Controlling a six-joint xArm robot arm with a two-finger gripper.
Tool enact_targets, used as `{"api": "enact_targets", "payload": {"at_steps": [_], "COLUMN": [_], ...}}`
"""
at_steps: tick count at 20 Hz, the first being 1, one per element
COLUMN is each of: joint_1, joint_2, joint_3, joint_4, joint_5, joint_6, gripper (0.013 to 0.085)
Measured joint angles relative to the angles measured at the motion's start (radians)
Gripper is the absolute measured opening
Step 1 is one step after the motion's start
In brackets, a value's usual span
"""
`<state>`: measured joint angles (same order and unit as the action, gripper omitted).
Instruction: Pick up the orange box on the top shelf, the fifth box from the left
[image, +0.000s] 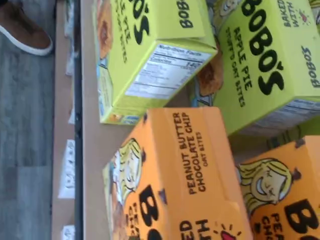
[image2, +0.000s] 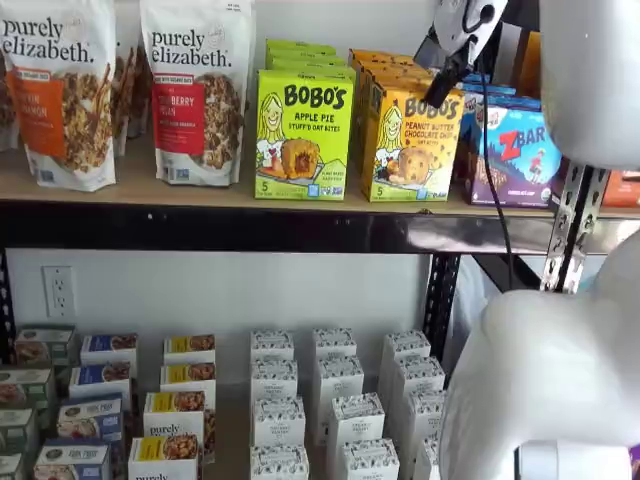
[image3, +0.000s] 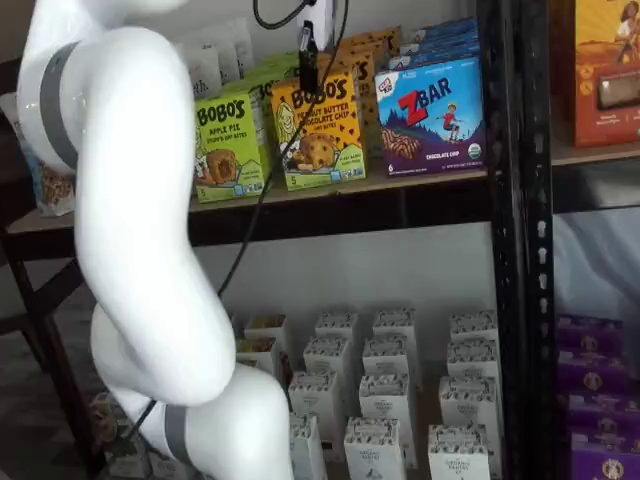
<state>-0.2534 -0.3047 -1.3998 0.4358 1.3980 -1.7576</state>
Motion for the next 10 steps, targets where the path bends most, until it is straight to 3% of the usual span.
{"api": "enact_targets", "payload": {"at_steps": [3, 7, 10], "joint_1": [0.012, 0.016, 0.020], "joint_2": [0.010, 0.061, 0.072], "joint_3": [-0.013, -0.090, -0.106], "joint_4": [-0.030, -0.058, -0.063], "joint_5": [0.007, 0.118, 0.142], "joint_6": [0.007, 0.021, 0.026], "gripper": [0.0850, 0.0850, 0.0850]}}
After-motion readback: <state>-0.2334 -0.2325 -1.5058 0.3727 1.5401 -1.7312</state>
